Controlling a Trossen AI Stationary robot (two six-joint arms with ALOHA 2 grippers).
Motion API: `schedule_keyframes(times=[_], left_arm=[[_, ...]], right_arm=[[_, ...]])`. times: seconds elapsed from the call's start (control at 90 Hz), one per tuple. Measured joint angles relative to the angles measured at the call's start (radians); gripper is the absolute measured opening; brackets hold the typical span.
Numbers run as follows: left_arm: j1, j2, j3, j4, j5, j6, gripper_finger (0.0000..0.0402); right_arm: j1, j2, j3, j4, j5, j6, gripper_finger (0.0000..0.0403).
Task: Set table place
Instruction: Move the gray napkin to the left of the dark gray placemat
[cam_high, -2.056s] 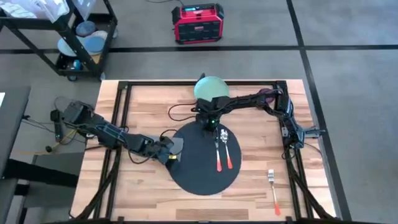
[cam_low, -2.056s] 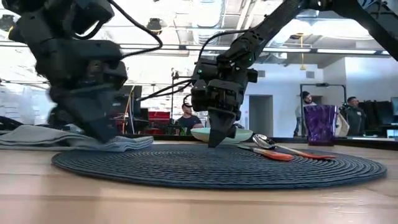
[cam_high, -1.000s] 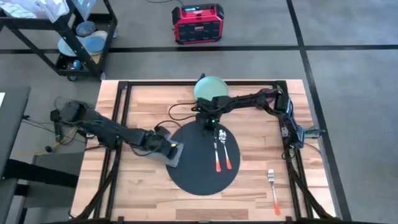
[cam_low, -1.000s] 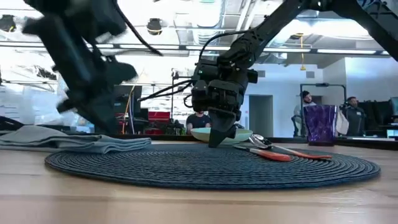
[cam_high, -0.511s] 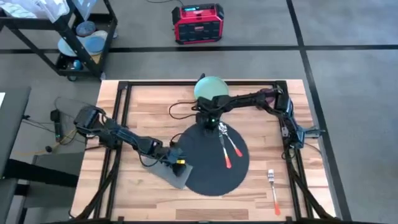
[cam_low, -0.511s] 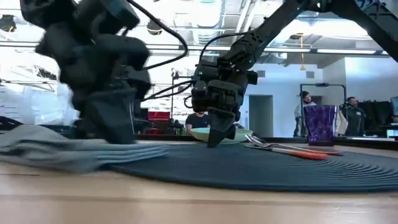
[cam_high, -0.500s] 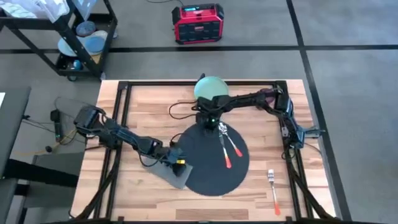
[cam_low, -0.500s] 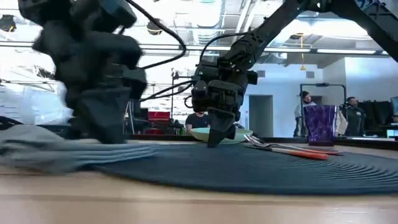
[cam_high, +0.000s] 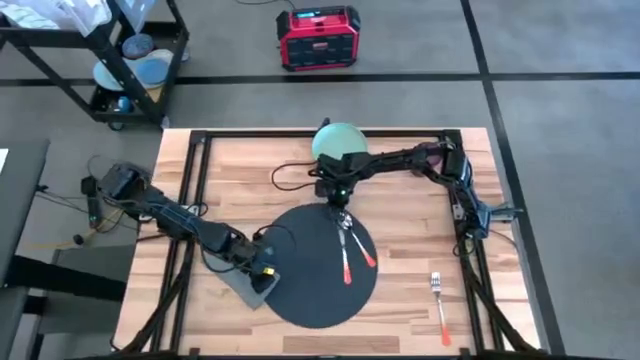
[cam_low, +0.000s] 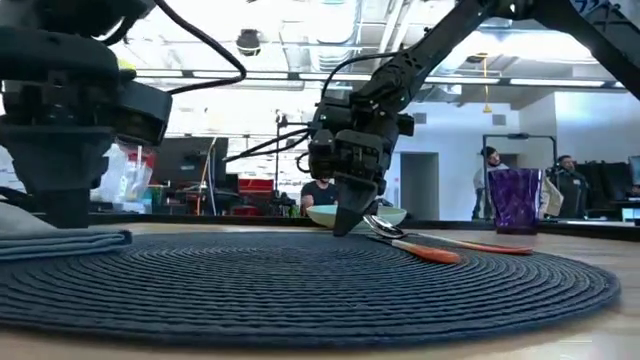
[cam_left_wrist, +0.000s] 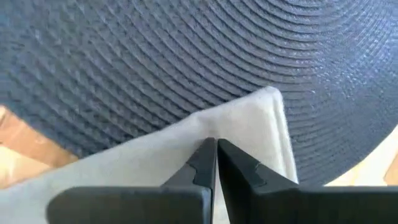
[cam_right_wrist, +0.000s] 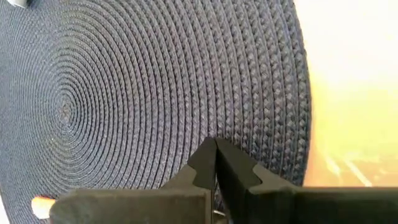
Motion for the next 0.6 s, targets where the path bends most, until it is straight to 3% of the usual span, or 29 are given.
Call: schedule_keyframes(times=[0.6], left_arm=[[0.024, -0.002, 0.003, -0.011, -0.011, 0.045, 0.0]], right_arm=[[0.13, 0.031, -0.001, 0.083, -0.08, 0.069, 0.0]])
